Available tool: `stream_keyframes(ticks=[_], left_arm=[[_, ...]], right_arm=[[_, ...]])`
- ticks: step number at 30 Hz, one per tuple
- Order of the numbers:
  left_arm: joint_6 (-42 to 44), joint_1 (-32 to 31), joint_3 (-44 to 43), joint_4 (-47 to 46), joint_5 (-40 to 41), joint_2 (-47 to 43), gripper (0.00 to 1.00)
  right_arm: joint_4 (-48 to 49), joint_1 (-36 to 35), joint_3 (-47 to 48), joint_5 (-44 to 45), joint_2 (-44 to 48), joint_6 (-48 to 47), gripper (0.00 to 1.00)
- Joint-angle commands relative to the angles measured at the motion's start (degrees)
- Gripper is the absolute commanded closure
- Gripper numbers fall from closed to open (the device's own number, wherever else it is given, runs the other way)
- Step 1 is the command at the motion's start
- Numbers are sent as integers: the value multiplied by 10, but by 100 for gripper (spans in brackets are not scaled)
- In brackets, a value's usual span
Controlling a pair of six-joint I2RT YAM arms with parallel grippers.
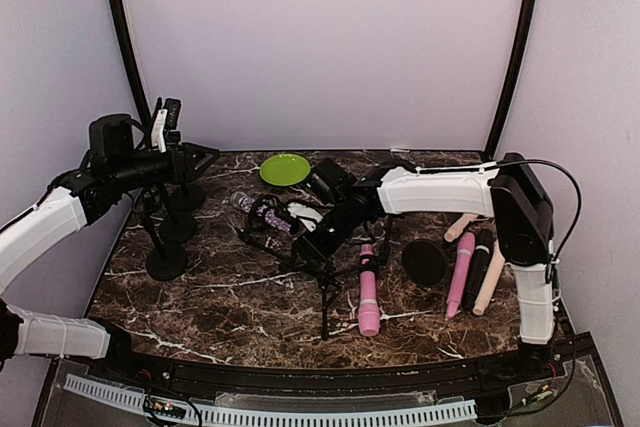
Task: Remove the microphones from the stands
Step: Pick up the microphone stand with the microphone from the center of the board, then pass from the right arm to the left
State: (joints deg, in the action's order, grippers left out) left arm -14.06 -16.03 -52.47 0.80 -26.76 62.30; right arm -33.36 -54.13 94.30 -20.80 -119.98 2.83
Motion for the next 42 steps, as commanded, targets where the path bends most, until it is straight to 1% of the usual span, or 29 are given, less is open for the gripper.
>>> stream_keyframes(ticks=[1, 6, 9, 12, 19, 22, 29, 34, 38, 42], left_arm=[[-4, -14, 7, -28, -4, 3, 39], [-6, -24, 15, -30, 6, 2, 39], [-10, -26, 27, -36, 13, -1, 42], [-14, -27, 31, -37, 14, -2, 45], [-22, -30, 41, -45, 19, -9, 47], [-29, -32, 46, -52, 19, -9, 48], [-42, -39, 45, -56, 25, -13, 49], [-58, -43, 51, -81, 54, -31, 49], [-79, -44, 53, -112, 67, -47, 44], [-103, -45, 46, -128, 54, -49, 40]], right_arm=[[4, -12, 14, 5, -12, -11, 39], [8, -22, 21, 3, -32, -14, 47], [4, -28, 27, 15, -41, -20, 55], [11, -29, 24, 21, -39, -22, 65], [53, -30, -2, 34, -13, -21, 92], [82, -30, -24, 40, 6, -18, 99], [181, -30, -78, 63, 63, 17, 100], [279, -30, -131, 90, 133, 57, 100], [324, -30, -148, 124, 173, 72, 100], [358, -31, -153, 154, 202, 76, 100]])
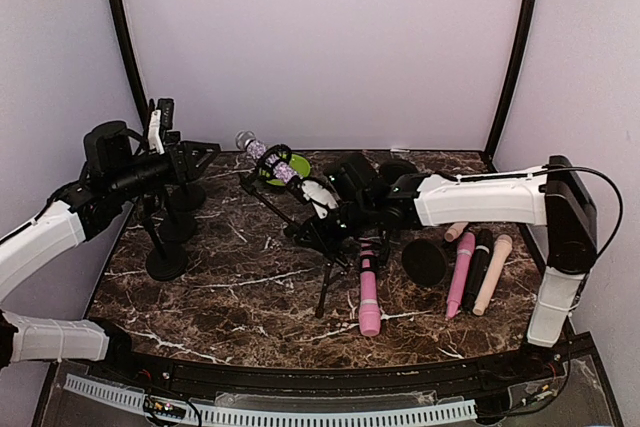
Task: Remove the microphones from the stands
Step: Pass from the right arm to the left
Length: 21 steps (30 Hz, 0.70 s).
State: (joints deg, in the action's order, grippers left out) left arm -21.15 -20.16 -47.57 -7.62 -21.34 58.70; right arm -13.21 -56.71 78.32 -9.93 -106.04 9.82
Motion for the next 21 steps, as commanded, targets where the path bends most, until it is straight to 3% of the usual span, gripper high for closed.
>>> stream_keyframes(ticks=[1, 13, 21], left_arm=[[-37, -5, -3, -51, -8, -13, 39], [-132, -61, 19, -178, -52, 22, 28], [-144, -90, 12, -232, -43, 75, 25]], right_arm=[[168, -5, 4, 54, 68, 8, 100], [366, -17, -36, 94, 89, 33, 100], [391, -30, -24, 88, 73, 31, 100]])
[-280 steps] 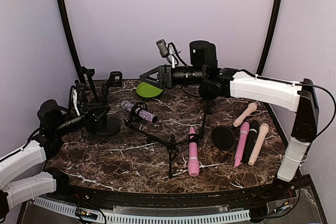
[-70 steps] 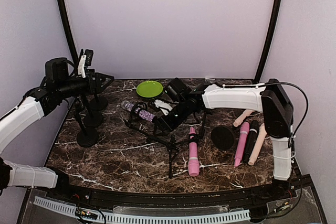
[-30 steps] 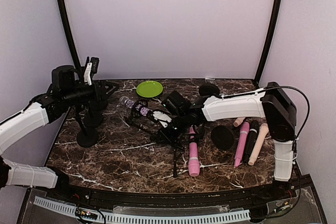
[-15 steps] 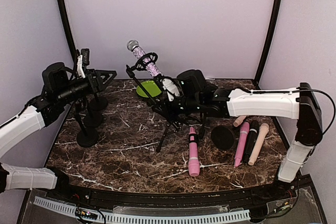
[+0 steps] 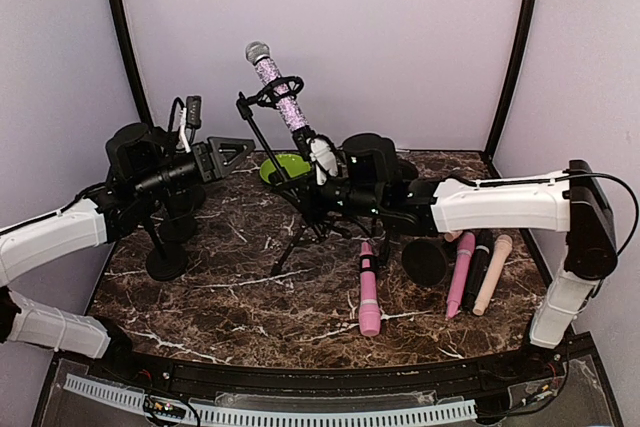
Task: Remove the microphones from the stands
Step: Pass from the right arm to the left
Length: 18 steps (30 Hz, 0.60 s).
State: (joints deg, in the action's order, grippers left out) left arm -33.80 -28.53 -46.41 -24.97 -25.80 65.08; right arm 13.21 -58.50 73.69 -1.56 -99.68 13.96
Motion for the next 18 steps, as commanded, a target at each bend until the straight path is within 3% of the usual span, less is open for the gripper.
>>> stream_keyframes(ticks=[1, 6, 10, 18], left_arm=[[-22, -8, 1, -63, 10, 15, 25], [-28, -21, -15, -78, 20, 47, 26], [-46, -27, -13, -113, 18, 59, 34], [-72, -28, 4, -146, 30, 62, 79]], right_arm=[[127, -14, 22, 3, 9, -13, 100], [125, -19, 25, 1, 3, -28, 100], [130, -21, 24, -3, 0, -32, 100], [132, -30, 17, 8, -4, -45, 100]])
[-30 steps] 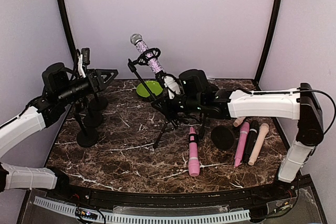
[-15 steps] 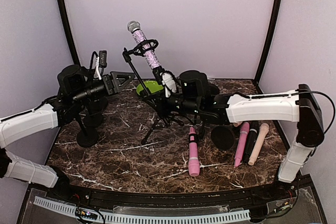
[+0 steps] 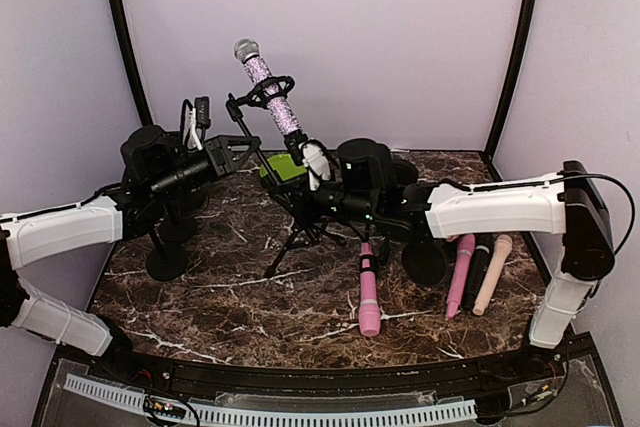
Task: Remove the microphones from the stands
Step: Pass from the right arm to the left, then place the microphone stand with the microphone at the center of the board.
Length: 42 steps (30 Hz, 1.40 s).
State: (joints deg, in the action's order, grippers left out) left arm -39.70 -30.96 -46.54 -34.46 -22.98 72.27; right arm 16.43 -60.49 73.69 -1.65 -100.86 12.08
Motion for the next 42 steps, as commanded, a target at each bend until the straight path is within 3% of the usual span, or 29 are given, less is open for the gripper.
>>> stream_keyframes(ticks=[1, 4, 9, 15, 19, 22, 31, 42], left_arm=[[-13, -5, 6, -51, 3, -13, 83], [-11, -5, 9, -47, 10, -20, 97], [2, -5, 17, -43, 17, -39, 100], [57, -6, 23, -36, 22, -59, 100], [112, -6, 24, -19, 28, -68, 100], [166, -6, 33, -12, 30, -78, 100], [307, -7, 77, -1, 0, -114, 100], [341, -7, 172, -115, -43, -114, 100]], right_arm=[[102, -10, 15, 13, 7, -27, 100], [110, -10, 6, 22, 4, -27, 100], [115, -10, -1, 37, -6, -22, 97], [130, -9, -29, 53, 14, -19, 50], [136, -6, -51, 66, 37, -14, 34], [140, 0, -69, 68, 52, -4, 26], [160, 20, -133, 68, 109, 20, 15], [169, 32, -174, 66, 126, 45, 14]])
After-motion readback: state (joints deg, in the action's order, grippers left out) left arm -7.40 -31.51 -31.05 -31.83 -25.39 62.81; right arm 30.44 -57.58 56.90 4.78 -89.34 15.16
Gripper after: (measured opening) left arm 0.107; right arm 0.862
